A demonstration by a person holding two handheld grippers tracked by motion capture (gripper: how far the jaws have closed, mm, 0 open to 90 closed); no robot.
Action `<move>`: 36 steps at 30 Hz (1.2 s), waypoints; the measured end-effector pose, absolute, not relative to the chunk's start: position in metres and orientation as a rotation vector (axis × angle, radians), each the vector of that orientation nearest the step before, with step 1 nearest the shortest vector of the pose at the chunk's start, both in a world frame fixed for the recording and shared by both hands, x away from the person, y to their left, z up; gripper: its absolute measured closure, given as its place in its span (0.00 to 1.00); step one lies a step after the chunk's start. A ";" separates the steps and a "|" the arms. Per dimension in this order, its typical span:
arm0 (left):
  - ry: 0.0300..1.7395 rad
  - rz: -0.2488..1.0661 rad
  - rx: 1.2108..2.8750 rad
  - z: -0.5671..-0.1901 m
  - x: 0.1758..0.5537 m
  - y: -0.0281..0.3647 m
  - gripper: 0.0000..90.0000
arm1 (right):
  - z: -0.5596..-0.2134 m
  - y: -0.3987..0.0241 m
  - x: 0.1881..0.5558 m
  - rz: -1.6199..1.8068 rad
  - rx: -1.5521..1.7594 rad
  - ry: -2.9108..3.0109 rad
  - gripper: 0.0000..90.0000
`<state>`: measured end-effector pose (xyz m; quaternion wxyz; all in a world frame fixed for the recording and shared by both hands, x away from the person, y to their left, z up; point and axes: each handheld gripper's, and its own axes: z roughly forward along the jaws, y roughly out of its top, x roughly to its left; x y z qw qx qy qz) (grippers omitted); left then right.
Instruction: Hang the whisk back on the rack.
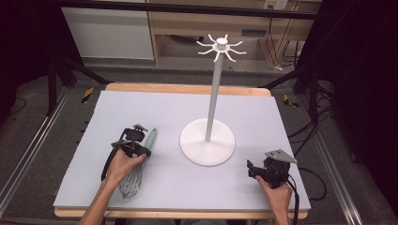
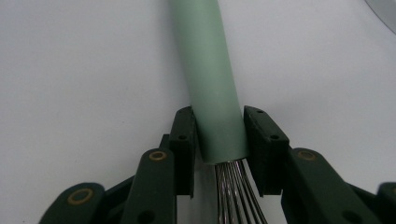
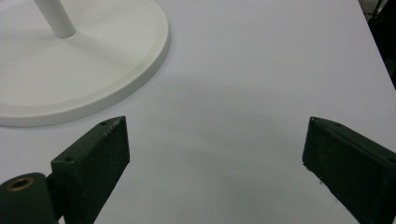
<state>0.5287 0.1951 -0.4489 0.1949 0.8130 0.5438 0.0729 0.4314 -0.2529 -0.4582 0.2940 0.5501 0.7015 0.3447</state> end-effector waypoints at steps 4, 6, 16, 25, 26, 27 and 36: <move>1.549 0.181 2.260 -0.449 0.530 0.197 0.73 | -0.458 -0.253 0.431 0.918 1.463 1.867 0.09; 1.570 0.167 2.250 -0.448 0.531 0.197 0.74 | -0.459 -0.254 0.432 0.918 1.466 1.868 0.09; 1.521 0.159 2.273 -0.442 0.527 0.199 0.76 | -0.459 -0.254 0.432 0.913 1.471 1.869 0.09; 1.450 0.179 2.229 -0.423 0.513 0.206 0.76 | -0.460 -0.254 0.432 0.915 1.477 1.867 0.09; 1.436 0.182 2.221 -0.420 0.511 0.207 0.76 | -0.460 -0.254 0.432 0.914 1.475 1.868 0.09; 1.438 0.185 2.210 -0.418 0.510 0.208 0.76 | -0.460 -0.254 0.432 0.913 1.474 1.868 0.09; 1.356 0.246 2.103 -0.388 0.489 0.218 0.76 | -0.460 -0.255 0.431 0.919 1.476 1.866 0.09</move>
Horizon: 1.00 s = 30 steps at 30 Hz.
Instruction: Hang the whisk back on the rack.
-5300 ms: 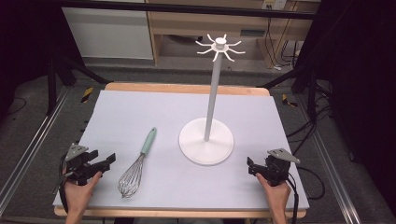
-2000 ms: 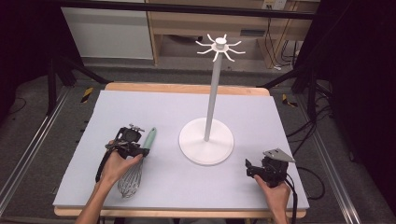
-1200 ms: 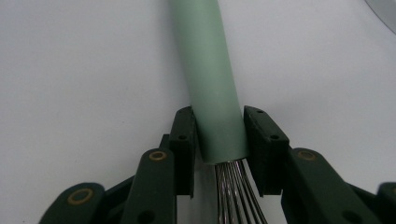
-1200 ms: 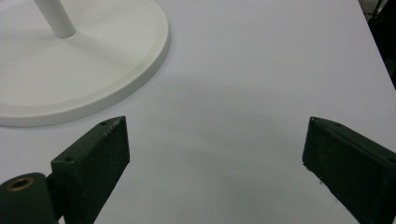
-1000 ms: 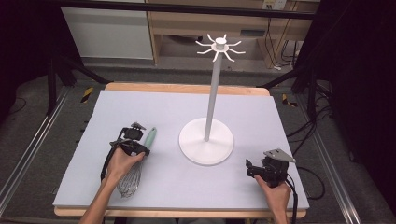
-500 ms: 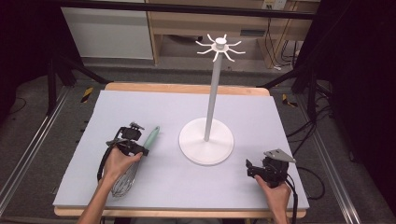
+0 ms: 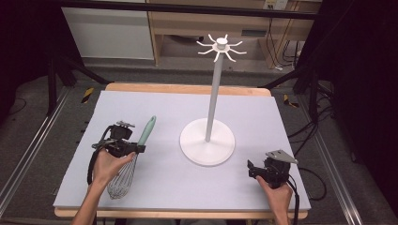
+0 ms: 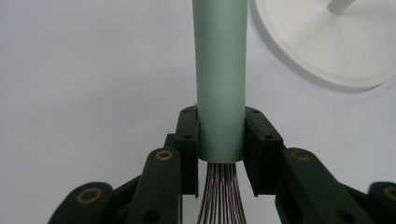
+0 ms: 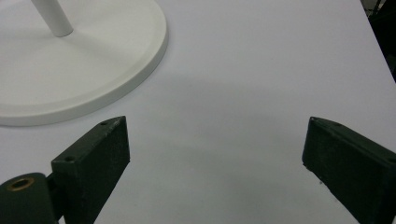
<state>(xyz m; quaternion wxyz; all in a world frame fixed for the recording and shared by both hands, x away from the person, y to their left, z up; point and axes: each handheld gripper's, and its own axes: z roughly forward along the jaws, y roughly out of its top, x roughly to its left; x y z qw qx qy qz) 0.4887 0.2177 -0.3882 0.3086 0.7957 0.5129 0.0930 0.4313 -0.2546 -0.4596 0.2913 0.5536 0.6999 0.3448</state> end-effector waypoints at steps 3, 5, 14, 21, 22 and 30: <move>1.313 0.271 2.070 -0.377 0.481 0.220 0.76 | -0.460 -0.254 0.431 0.920 1.476 1.867 0.09; 1.286 0.292 2.052 -0.370 0.476 0.220 0.76 | -0.460 -0.254 0.431 0.920 1.472 1.866 0.09; 1.189 0.391 1.906 -0.353 0.462 0.216 0.76 | -0.461 -0.253 0.431 0.929 1.477 1.863 0.09; 1.115 0.457 1.815 -0.345 0.455 0.215 0.76 | -0.461 -0.253 0.432 0.925 1.474 1.860 0.09; 1.115 0.457 1.815 -0.345 0.455 0.215 0.76 | -0.461 -0.253 0.432 0.925 1.474 1.860 0.09; 1.051 0.524 1.735 -0.332 0.450 0.210 0.76 | -0.461 -0.254 0.432 0.926 1.472 1.851 0.09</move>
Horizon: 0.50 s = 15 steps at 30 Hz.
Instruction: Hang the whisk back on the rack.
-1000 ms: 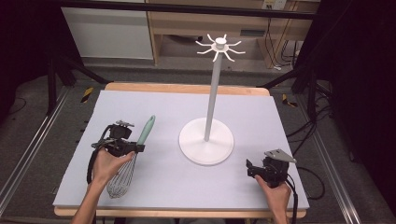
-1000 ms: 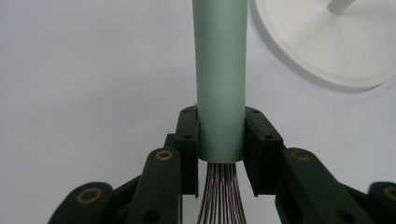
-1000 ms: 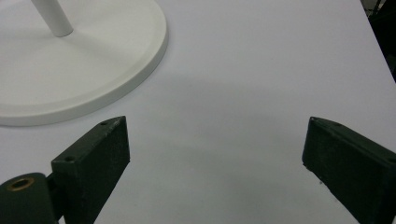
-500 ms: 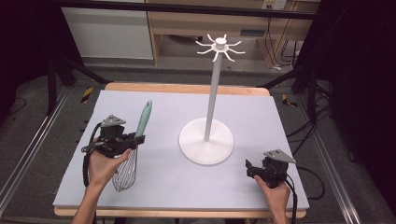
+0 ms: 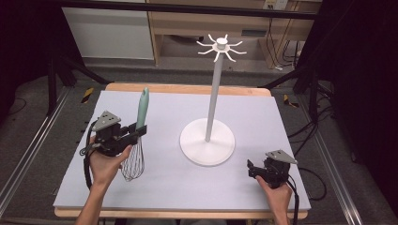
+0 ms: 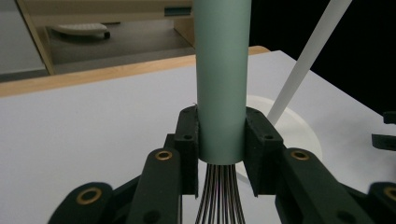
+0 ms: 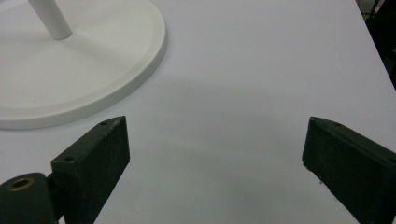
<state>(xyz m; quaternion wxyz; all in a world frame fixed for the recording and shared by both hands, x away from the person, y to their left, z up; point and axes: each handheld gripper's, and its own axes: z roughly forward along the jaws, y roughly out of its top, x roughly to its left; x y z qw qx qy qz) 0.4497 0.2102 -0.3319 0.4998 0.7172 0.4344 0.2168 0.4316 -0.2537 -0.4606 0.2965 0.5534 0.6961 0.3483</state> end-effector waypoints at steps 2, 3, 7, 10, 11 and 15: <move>1.035 0.523 1.724 -0.330 0.449 0.209 0.76 | -0.461 -0.253 0.432 0.926 1.471 1.853 0.09; 1.030 0.525 1.722 -0.329 0.449 0.208 0.76 | -0.461 -0.253 0.432 0.923 1.473 1.853 0.09; 1.003 0.534 1.690 -0.325 0.447 0.206 0.76 | -0.461 -0.253 0.432 0.919 1.468 1.851 0.09; 0.987 0.538 1.672 -0.322 0.446 0.205 0.76 | -0.461 -0.253 0.432 0.918 1.470 1.850 0.09; 0.981 0.537 1.669 -0.321 0.446 0.204 0.76 | -0.461 -0.253 0.432 0.917 1.472 1.850 0.09; 0.950 0.548 1.648 -0.314 0.444 0.201 0.76 | -0.461 -0.253 0.432 0.917 1.467 1.850 0.09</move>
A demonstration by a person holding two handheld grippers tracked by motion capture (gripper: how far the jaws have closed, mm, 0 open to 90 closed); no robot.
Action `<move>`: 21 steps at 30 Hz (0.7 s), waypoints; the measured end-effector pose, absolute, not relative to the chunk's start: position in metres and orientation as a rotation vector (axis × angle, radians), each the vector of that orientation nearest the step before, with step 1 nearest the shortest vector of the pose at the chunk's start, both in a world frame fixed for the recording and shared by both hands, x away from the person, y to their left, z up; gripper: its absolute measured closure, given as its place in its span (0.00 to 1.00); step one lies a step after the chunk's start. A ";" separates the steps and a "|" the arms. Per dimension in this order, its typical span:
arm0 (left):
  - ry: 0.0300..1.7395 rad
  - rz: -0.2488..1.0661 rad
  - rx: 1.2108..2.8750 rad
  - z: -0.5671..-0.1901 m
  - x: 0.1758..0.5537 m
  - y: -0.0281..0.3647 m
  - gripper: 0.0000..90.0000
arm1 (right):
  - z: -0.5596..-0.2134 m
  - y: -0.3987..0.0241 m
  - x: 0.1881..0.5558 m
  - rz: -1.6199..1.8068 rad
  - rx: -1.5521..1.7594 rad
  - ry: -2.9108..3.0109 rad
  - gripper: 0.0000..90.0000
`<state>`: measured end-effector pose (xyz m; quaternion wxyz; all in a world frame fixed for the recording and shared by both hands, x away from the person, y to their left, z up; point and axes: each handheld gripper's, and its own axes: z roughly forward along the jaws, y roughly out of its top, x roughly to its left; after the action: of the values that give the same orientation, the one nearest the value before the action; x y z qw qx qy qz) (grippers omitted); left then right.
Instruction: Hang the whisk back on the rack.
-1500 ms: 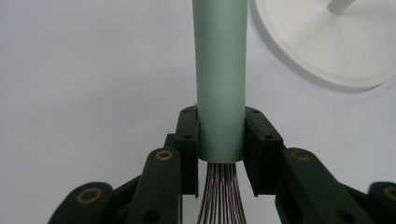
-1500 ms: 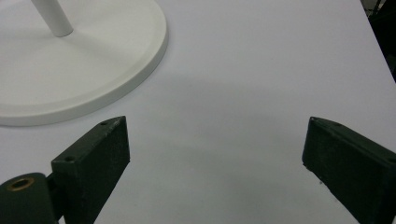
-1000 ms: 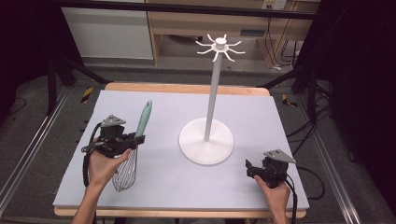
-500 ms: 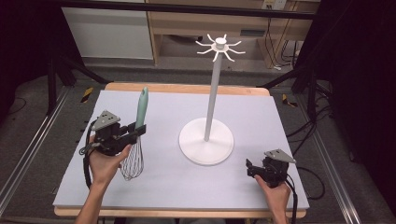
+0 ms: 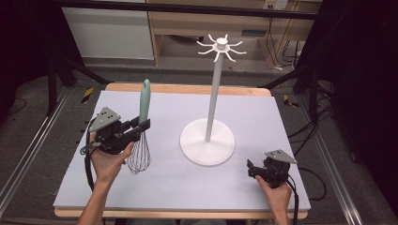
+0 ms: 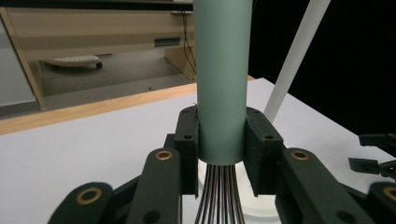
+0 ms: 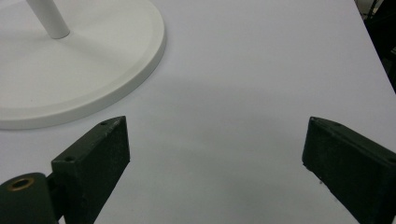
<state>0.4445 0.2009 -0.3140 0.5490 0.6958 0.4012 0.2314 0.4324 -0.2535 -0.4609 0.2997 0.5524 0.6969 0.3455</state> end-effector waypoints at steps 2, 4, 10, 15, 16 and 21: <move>0.945 0.547 1.645 -0.312 0.445 0.200 0.76 | -0.461 -0.254 0.432 0.917 1.466 1.847 0.09; 0.931 0.549 1.638 -0.309 0.445 0.197 0.76 | -0.461 -0.254 0.432 0.918 1.467 1.846 0.09; 0.887 0.551 1.632 -0.299 0.443 0.189 0.76 | -0.460 -0.254 0.432 0.919 1.469 1.844 0.09; 0.854 0.555 1.632 -0.293 0.441 0.182 0.76 | -0.460 -0.254 0.432 0.918 1.469 1.844 0.09; 0.851 0.556 1.632 -0.292 0.441 0.181 0.76 | -0.460 -0.254 0.432 0.919 1.467 1.846 0.09; 0.832 0.567 1.633 -0.287 0.442 0.177 0.76 | -0.460 -0.254 0.432 0.919 1.466 1.845 0.09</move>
<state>0.4424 0.1771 -0.2872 0.5741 0.6969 0.3551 0.2422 0.4322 -0.2543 -0.4604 0.3014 0.5528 0.6954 0.3466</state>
